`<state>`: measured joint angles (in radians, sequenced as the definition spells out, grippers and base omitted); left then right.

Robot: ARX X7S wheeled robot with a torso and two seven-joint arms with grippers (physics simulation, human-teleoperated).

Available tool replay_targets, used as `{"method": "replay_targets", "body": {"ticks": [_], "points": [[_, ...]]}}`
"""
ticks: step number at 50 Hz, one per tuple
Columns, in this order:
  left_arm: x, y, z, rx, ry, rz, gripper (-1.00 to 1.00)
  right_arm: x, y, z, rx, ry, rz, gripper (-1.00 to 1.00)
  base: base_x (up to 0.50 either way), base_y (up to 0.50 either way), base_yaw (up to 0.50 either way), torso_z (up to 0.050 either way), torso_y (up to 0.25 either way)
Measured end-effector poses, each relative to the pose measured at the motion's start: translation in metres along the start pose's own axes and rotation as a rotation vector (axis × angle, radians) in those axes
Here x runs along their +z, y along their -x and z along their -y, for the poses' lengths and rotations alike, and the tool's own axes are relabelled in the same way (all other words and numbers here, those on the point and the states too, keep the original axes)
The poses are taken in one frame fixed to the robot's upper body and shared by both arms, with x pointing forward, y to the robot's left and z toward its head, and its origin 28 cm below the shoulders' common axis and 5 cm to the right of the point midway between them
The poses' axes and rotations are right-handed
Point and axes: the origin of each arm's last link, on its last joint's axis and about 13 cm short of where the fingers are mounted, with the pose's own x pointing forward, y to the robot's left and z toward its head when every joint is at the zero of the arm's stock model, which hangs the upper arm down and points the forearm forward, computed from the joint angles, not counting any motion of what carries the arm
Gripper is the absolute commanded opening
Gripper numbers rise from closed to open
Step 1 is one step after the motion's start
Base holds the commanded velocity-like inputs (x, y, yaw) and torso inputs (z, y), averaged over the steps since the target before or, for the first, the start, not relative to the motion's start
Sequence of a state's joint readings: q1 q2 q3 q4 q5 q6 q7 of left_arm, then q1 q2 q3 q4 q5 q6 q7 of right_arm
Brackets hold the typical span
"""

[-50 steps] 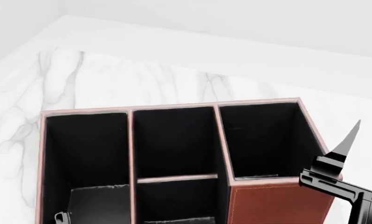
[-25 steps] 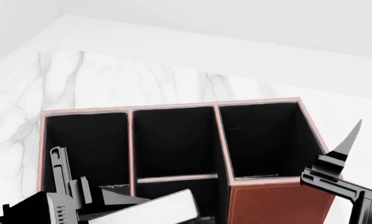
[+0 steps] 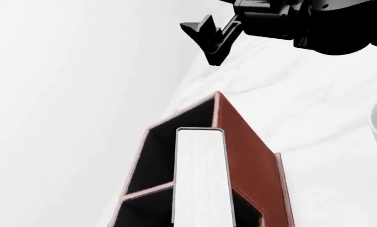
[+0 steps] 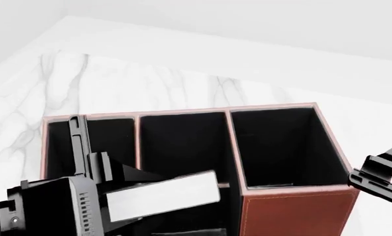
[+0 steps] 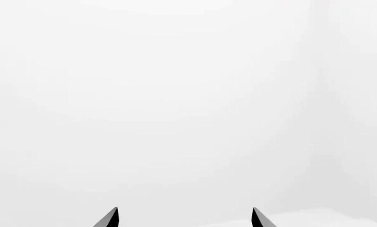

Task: Pick up the book and place it in the front compartment of the caddy.

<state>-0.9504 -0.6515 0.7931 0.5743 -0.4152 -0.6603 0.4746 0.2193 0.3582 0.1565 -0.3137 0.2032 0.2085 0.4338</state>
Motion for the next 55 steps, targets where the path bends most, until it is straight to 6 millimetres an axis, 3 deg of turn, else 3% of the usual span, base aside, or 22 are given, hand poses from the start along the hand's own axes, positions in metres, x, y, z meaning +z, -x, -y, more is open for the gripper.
{"method": "replay_targets", "body": {"ticks": [34, 55], "points": [[-0.028, -0.044, -0.049, 0.082, -0.232, 0.054, -1.0, -0.003, -0.005, 0.004, -0.025, 0.013, 0.005, 1.0, 0.0, 0.0, 0.0, 0.0, 0.001], [-0.054, -0.056, -0.058, -0.037, -0.194, -0.092, -1.0, -0.004, -0.005, 0.004, -0.02, 0.009, -0.001, 1.0, 0.0, 0.0, 0.0, 0.0, 0.001]]}}
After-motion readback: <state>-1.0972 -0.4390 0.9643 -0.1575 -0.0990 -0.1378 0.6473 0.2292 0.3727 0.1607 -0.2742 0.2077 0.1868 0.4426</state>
